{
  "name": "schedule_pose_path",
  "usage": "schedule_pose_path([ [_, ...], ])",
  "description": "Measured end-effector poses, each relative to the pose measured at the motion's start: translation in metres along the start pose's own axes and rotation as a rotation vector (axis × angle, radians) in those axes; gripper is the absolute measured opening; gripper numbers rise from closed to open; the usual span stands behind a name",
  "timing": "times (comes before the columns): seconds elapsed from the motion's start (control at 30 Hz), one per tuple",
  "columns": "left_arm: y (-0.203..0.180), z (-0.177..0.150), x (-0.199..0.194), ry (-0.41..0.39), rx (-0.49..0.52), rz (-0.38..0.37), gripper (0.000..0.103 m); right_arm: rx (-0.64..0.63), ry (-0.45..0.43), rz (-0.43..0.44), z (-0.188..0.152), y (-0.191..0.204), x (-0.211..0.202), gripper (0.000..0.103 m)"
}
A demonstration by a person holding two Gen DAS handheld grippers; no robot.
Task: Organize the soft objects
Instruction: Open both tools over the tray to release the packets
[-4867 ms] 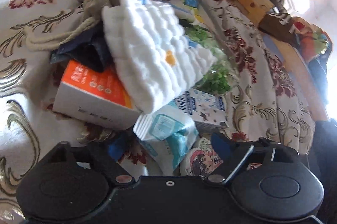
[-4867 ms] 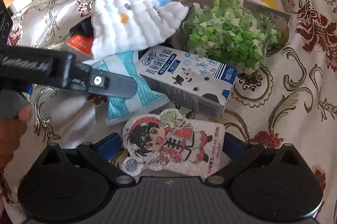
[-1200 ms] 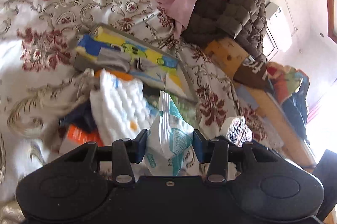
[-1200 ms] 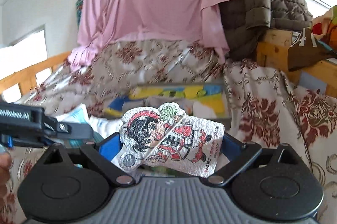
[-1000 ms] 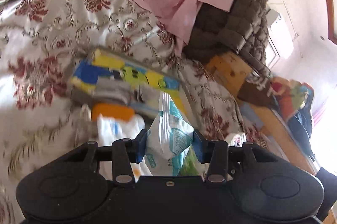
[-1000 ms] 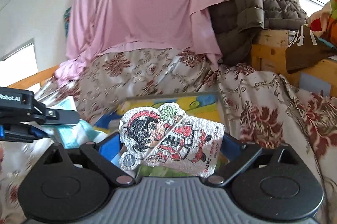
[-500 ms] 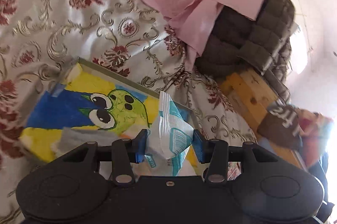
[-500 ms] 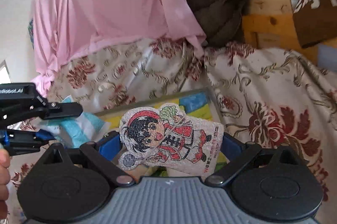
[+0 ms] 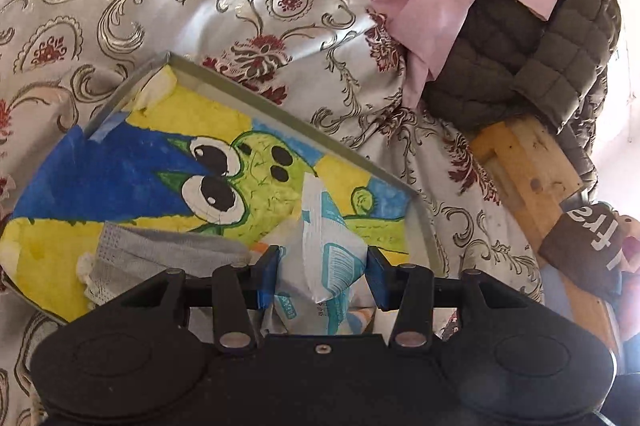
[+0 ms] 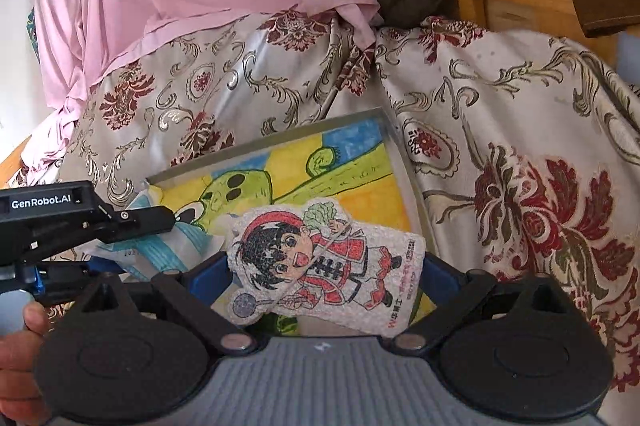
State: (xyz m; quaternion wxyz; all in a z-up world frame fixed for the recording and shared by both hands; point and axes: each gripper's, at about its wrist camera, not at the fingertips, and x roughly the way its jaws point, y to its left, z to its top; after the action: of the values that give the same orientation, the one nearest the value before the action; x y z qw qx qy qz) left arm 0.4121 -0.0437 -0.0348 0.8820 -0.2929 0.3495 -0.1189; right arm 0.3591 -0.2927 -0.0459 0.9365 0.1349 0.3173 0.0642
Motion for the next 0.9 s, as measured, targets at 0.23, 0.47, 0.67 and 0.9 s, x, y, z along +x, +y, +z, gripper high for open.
schedule_pose_path([
  [0.23,-0.008,-0.002,0.003,0.016,0.027,0.021,0.049,-0.008,0.006,-0.012,0.001,0.0,-0.001,0.1],
  [0.47,-0.01,-0.002,-0.005,0.014,0.017,0.049,0.063,-0.034,0.006,-0.039,-0.001,0.004,-0.007,0.102],
  [0.67,-0.017,0.0,-0.022,-0.011,0.028,0.061,0.077,-0.049,-0.042,-0.05,0.005,0.013,-0.033,0.103],
  [0.9,-0.035,0.003,-0.064,-0.083,0.107,0.077,0.086,-0.05,-0.127,-0.042,0.018,0.02,-0.084,0.103],
])
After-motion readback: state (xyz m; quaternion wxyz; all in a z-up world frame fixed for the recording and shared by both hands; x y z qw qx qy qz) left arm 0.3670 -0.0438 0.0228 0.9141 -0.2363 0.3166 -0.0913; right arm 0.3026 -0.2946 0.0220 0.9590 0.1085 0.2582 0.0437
